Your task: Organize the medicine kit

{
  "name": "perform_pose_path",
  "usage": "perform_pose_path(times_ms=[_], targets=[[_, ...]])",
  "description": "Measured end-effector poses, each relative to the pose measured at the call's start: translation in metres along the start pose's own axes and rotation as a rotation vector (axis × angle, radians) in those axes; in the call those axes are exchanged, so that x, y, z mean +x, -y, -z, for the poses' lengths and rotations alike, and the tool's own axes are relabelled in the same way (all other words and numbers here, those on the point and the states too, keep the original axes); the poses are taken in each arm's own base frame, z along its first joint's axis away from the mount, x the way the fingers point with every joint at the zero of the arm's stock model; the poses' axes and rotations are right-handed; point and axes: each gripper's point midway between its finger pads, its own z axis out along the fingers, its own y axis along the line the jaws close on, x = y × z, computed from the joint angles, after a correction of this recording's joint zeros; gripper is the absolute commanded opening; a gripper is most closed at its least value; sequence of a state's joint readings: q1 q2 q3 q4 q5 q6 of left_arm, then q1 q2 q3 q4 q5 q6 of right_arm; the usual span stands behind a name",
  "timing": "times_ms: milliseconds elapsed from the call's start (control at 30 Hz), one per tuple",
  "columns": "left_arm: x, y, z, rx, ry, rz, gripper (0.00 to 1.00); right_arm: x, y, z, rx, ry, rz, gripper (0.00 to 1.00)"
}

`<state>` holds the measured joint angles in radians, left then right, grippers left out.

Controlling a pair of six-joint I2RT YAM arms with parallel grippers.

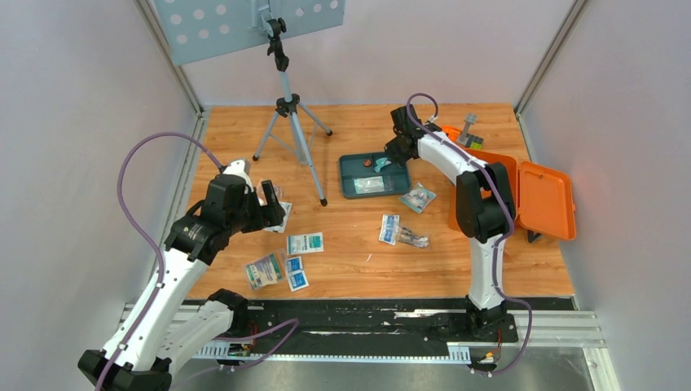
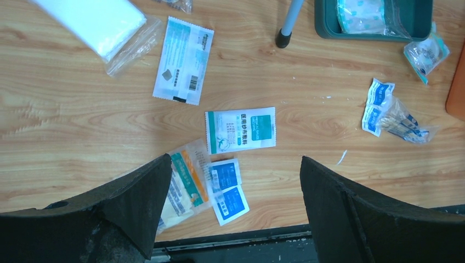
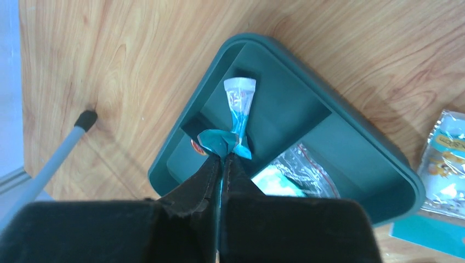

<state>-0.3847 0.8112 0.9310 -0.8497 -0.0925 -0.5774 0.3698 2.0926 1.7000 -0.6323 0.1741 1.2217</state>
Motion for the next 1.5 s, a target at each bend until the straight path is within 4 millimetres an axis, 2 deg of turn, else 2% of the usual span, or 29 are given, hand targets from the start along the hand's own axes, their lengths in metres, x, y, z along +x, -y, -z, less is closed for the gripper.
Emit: perform_pose_path(times_ms=[200, 233, 333, 400, 767, 900, 1000, 1133, 1200, 1267, 1500], targets=[[0.0, -0.001, 0.0, -0.007, 0.002, -0.001, 0.95, -0.003, 0.002, -0.018, 0.024, 0.002, -0.081, 0.05], [0.0, -0.001, 0.0, -0.007, 0.002, -0.001, 0.95, -0.003, 0.002, -0.02, 0.028, 0.002, -0.093, 0.09], [-0.002, -0.001, 0.001, -0.009, 0.006, -0.001, 0.95, -0.005, 0.002, -0.023, 0.031, 0.002, -0.123, 0.33], [-0.002, -0.002, 0.001, -0.011, 0.008, -0.001, 0.95, -0.005, 0.0, -0.024, 0.029, 0.002, -0.136, 0.41], [-0.002, -0.002, 0.001, -0.012, 0.009, -0.003, 0.95, -0.007, -0.007, -0.023, -0.002, 0.008, -0.06, 0.43], [-0.002, -0.002, 0.001, -0.011, 0.009, -0.003, 0.95, -0.013, -0.017, -0.004, -0.046, 0.035, 0.051, 0.43], [-0.002, -0.002, 0.001, -0.011, 0.01, -0.003, 0.95, -0.021, -0.03, 0.033, -0.135, 0.075, 0.162, 0.44], [-0.003, -0.002, 0.001, -0.01, 0.01, -0.004, 0.95, -0.028, -0.029, 0.082, -0.225, 0.12, 0.281, 0.44], [-0.003, -0.001, 0.001, -0.009, 0.011, -0.004, 0.95, -0.027, -0.019, 0.102, -0.25, 0.133, 0.348, 0.44], [-0.003, -0.001, 0.001, -0.008, 0.013, -0.004, 0.95, -0.023, -0.004, 0.112, -0.259, 0.134, 0.413, 0.44], [-0.004, 0.002, 0.0, 0.005, 0.014, -0.003, 0.95, 0.023, 0.094, 0.115, -0.183, 0.027, 0.656, 0.47]])
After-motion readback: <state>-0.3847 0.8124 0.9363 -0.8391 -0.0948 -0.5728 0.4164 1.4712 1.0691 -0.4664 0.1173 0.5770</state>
